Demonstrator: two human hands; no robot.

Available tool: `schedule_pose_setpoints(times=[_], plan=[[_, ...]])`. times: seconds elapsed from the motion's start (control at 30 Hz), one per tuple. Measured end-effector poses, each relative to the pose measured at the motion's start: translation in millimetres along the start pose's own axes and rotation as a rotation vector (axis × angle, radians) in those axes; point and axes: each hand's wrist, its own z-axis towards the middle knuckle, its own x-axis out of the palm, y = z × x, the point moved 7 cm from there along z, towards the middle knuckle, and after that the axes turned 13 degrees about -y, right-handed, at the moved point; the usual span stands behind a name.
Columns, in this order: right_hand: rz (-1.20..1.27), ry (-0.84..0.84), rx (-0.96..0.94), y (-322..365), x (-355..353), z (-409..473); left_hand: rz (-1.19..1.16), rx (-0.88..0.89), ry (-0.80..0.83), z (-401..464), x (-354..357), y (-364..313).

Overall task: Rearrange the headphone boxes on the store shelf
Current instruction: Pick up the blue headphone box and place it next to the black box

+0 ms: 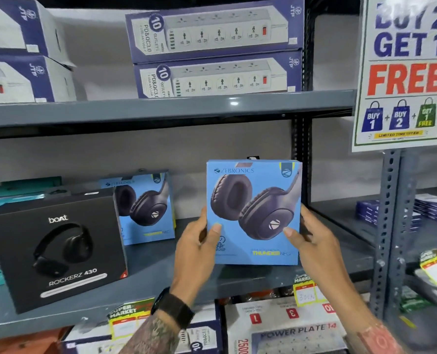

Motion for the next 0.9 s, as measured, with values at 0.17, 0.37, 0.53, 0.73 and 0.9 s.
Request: schedule_pose_setpoints(times=[0.17,0.37,0.53,0.73,0.9], plan=[[0.062,0.042,-0.069,47.9,3.4,-47.3,-0.064,0.033,-0.072,-28.1,-63.0,-21.8],[0.127,0.080,-0.059,75.6,21.7,-82.7,-0.089,0.024,-0.069,-40.6,-114.5,-23.1],[0.116,0.088,-0.047,83.8,33.1,-93.6,-0.101,0.005,-0.095,-40.4,-131.5,-17.3],[0.128,0.107,-0.050,87.9,42.1,-93.5,-0.095,-0.002,-0.108,-35.4,-139.6,-13.6],[0.140,0.108,-0.048,85.4,50.0,-84.3,-0.083,0.014,-0.114,-26.7,-135.4,-11.1]])
